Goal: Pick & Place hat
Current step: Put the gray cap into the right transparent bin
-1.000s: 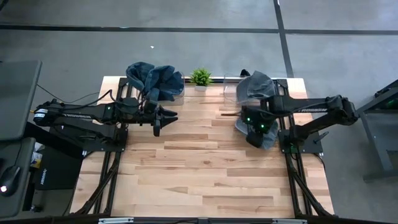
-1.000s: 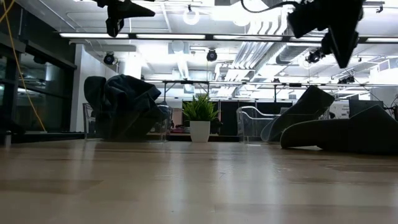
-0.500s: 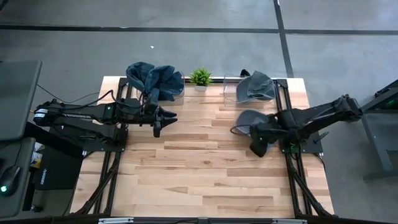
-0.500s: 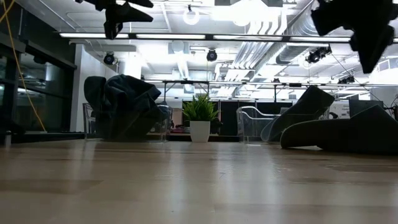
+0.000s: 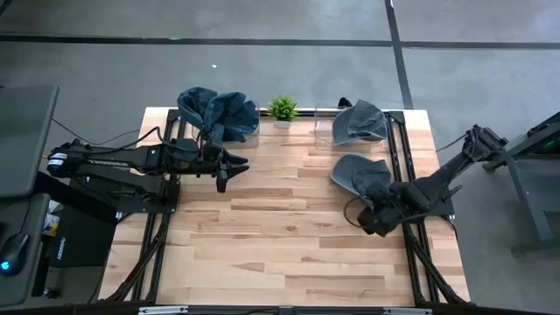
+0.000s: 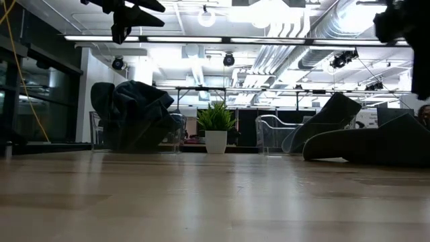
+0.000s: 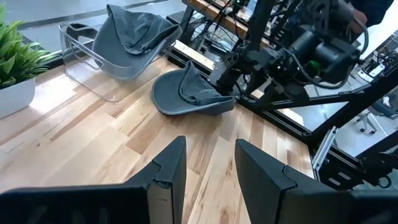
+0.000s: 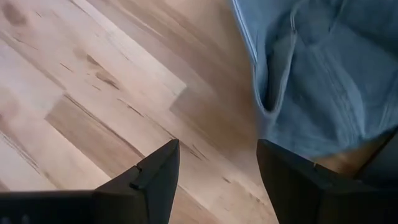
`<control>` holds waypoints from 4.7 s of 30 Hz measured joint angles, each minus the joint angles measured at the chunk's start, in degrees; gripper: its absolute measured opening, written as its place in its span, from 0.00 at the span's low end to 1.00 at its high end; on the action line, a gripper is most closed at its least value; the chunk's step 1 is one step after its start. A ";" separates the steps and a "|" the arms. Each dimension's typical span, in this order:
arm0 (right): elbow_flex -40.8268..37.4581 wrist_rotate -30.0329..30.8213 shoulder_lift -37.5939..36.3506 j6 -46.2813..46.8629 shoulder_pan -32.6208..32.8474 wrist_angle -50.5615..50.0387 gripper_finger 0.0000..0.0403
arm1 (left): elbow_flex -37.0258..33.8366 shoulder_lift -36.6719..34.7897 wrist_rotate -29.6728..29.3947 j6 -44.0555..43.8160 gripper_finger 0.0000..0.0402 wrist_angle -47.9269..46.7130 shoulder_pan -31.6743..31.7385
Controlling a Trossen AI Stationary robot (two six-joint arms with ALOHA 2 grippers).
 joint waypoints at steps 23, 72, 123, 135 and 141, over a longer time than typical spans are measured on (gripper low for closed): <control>-10.92 -0.75 0.02 7.44 -1.41 6.72 0.78 | 0.00 0.00 -0.04 2.56 0.29 0.01 0.00; -12.94 -20.87 7.26 -24.97 -40.62 26.12 0.51 | 0.00 0.00 -0.02 2.78 0.29 0.72 0.02; 2.65 -28.71 6.97 -37.95 -40.94 17.65 0.03 | 0.00 0.01 0.13 2.73 0.29 0.60 0.02; 14.06 -28.02 6.97 -39.39 -38.63 10.50 0.02 | 0.00 0.00 -0.04 3.67 0.29 0.70 0.02; 16.61 -28.28 6.97 -38.81 -37.42 9.55 0.02 | 0.00 0.02 -0.07 3.69 0.29 0.74 0.02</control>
